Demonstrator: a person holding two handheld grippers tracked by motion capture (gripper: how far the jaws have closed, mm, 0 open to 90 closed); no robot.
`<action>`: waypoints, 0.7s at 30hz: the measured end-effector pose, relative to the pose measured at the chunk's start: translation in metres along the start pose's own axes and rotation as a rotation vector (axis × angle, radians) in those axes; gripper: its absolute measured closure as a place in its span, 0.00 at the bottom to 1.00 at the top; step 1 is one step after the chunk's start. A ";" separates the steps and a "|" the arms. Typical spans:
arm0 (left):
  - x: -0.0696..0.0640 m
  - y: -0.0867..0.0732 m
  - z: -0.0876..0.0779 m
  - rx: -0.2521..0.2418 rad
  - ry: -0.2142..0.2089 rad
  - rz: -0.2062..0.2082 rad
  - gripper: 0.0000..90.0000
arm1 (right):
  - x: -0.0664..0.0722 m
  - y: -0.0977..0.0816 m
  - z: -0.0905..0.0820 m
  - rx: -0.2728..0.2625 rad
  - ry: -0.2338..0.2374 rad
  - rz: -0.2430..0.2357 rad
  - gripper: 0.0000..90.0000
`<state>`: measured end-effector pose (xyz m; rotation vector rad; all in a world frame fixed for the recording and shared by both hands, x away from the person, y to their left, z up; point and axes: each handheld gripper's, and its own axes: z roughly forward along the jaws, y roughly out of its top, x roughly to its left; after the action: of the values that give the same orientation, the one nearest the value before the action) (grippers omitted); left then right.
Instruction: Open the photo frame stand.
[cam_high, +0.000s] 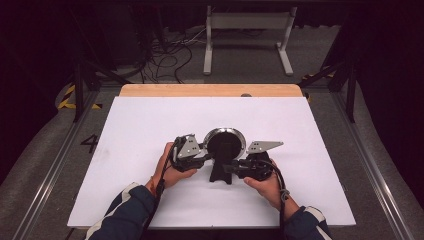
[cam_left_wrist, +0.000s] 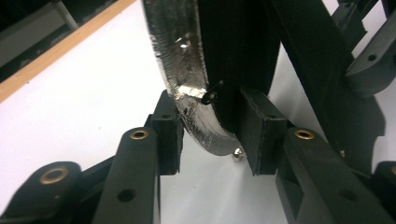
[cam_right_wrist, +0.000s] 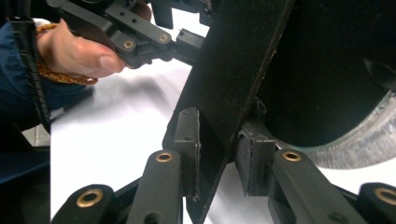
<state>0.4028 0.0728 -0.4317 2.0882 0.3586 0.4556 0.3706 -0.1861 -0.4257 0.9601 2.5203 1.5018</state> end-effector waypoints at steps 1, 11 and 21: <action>0.001 -0.001 0.000 -0.006 -0.009 -0.004 0.71 | -0.001 0.000 0.000 0.003 -0.003 -0.002 0.81; 0.003 -0.003 0.002 0.018 -0.161 -0.008 0.72 | -0.001 -0.003 0.002 0.019 -0.018 -0.016 0.83; -0.005 -0.002 0.011 0.081 -0.082 0.055 0.76 | 0.001 -0.003 0.002 0.009 -0.021 -0.013 0.83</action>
<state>0.4031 0.0632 -0.4394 2.1930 0.2763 0.3921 0.3692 -0.1854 -0.4289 0.9538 2.5164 1.4702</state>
